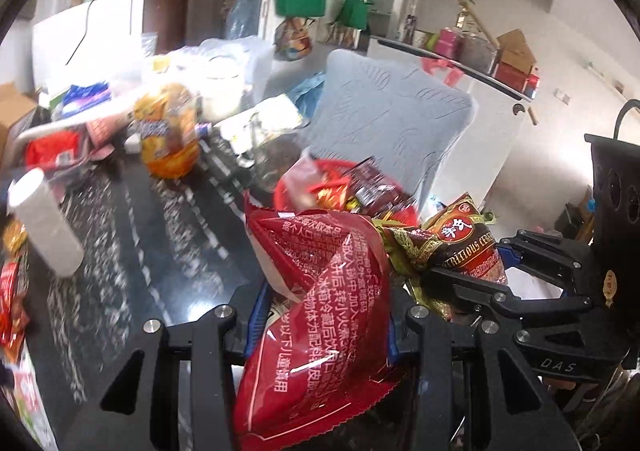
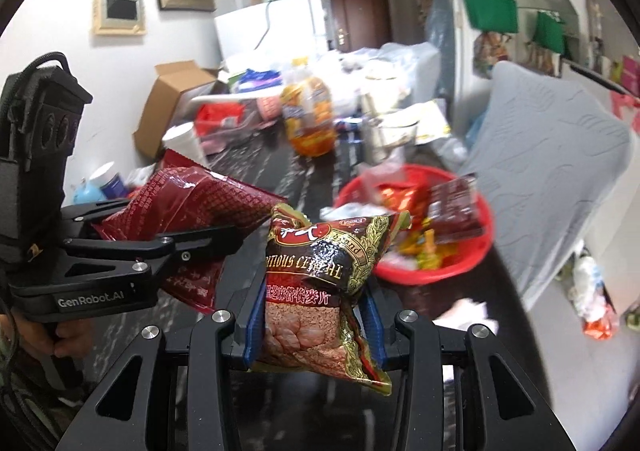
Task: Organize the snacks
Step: 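Carry the red packet and cereal packet with both grippers over the red basket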
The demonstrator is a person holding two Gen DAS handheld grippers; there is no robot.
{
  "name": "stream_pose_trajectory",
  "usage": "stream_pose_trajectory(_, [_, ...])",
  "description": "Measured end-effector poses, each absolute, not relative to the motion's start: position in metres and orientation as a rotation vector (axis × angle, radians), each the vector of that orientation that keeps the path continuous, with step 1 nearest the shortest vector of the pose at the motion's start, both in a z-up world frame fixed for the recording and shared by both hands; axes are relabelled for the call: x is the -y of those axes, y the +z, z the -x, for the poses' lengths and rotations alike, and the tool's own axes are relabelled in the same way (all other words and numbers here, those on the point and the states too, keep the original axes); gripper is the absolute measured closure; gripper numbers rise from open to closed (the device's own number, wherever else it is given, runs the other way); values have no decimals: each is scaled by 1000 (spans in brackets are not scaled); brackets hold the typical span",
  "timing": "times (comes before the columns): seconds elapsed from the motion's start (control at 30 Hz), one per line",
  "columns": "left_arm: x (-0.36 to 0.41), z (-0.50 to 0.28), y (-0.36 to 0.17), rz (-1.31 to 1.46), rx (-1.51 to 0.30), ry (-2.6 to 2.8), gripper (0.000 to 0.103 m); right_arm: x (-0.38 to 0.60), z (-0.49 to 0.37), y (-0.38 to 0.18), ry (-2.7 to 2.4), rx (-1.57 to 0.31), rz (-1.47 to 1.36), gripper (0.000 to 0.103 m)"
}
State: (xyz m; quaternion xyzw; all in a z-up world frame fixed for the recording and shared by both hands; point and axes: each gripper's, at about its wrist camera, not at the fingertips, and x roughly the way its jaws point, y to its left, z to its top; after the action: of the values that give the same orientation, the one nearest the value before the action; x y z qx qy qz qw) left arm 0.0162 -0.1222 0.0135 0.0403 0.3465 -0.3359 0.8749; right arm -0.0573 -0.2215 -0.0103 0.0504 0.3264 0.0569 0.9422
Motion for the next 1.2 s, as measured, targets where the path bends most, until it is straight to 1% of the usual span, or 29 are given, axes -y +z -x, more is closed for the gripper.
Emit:
stream_pose_trajectory(0.47, [185,-46,25,-116,-680,-770,59,275,46,4,3,-612,-101,63])
stream_pose_trajectory(0.6, [197,-56,15,-126,-686,-748,59,289,40,0,-15,-610,-121,63])
stream_pose_trajectory(0.97, [234,-76,-26,-120,-783,-794,59,326,28,-25,-49,-651,-195,63])
stream_pose_trajectory(1.2, [237,-95,-41,-120,-750,-687,59,335,22,-34,-60,-666,-208,63])
